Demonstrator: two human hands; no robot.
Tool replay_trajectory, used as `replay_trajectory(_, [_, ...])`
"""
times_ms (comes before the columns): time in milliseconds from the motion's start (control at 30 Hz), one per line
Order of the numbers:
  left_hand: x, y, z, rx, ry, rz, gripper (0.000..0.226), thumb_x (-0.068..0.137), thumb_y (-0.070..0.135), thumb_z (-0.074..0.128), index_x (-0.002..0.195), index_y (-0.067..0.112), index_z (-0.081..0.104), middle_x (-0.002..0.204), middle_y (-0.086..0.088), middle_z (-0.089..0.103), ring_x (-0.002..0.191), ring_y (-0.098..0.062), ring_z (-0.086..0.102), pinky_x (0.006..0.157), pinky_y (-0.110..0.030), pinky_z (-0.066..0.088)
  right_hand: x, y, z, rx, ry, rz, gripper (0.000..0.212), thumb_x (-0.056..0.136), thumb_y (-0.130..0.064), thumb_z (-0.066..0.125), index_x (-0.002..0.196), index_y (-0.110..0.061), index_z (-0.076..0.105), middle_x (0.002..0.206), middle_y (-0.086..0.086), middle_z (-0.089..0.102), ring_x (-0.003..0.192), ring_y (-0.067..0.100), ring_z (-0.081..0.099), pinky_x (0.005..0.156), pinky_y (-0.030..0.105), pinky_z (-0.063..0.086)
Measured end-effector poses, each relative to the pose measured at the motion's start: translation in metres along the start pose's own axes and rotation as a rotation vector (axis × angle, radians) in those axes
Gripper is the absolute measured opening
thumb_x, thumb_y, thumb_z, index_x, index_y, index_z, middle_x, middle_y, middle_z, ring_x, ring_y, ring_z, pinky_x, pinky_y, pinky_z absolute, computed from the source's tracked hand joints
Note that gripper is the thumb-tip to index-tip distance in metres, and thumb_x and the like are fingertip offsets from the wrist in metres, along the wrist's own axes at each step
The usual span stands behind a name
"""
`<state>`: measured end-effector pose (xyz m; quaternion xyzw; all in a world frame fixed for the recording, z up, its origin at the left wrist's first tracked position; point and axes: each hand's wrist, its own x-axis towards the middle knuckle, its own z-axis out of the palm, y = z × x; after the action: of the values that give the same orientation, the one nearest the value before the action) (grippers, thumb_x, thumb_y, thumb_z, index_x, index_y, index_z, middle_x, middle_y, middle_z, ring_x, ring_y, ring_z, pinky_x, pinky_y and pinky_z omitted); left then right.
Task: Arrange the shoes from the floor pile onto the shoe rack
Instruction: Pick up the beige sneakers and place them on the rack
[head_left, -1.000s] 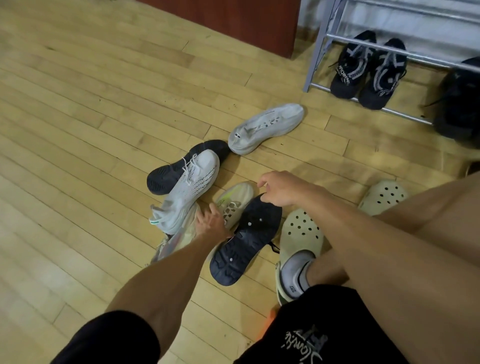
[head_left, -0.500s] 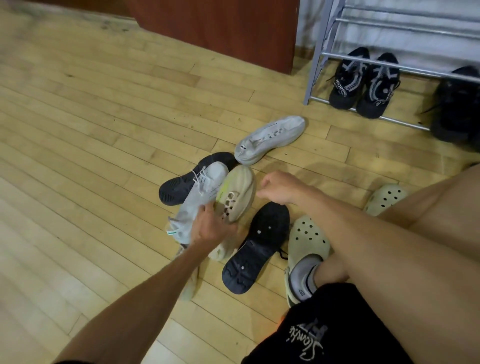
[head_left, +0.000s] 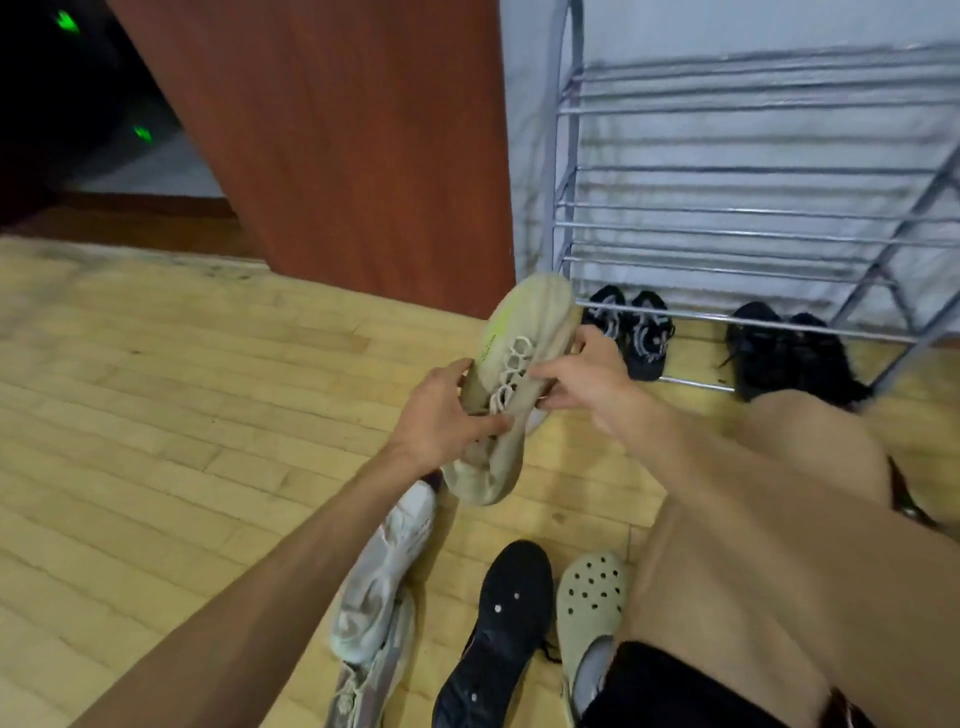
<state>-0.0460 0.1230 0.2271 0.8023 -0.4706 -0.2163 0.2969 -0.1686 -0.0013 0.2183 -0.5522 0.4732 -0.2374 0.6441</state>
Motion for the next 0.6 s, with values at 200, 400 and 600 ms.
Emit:
replay_trajectory(200, [0.018,0.082,-0.026,-0.111,-0.145,0.104,0.047,0.078,0.029,0.075,0.119,0.022,0.053,0.102,0.012,0.060,0.091,-0.007,0.059,0.074,-0.024,0.048,-0.020,-0.088,-0.078,0.140,0.038,-0.182,0.025,0.077,0.008,0.068,0.095,-0.008,0.062,0.097,0.019,0.072,0.079,0.034,0.073,0.070,0.044,0.062])
replay_trajectory(400, [0.039,0.158,-0.020,-0.264,-0.344,0.073,0.020,0.081,0.020,0.074,0.099,0.011,0.073,0.092,-0.005,0.074,0.082,-0.017,0.069,0.076,-0.032,0.059,-0.037,-0.132,-0.164,0.185,0.079,-0.252,0.025,0.081,0.006,0.066,0.105,-0.002,0.062,0.091,0.018,0.072,0.070,0.031,0.073,0.060,0.036,0.062])
replay_trajectory(600, [0.056,0.247,0.019,-0.396,-0.366,0.042,0.021,0.076,0.000,0.075,0.096,0.001,0.069,0.086,-0.009,0.074,0.077,-0.023,0.071,0.066,-0.035,0.062,-0.036,-0.141,-0.245,0.459,0.194,-0.298,0.021,0.088,0.004,0.059,0.109,0.006,0.061,0.100,0.020,0.068,0.071,0.027,0.071,0.062,0.031,0.062])
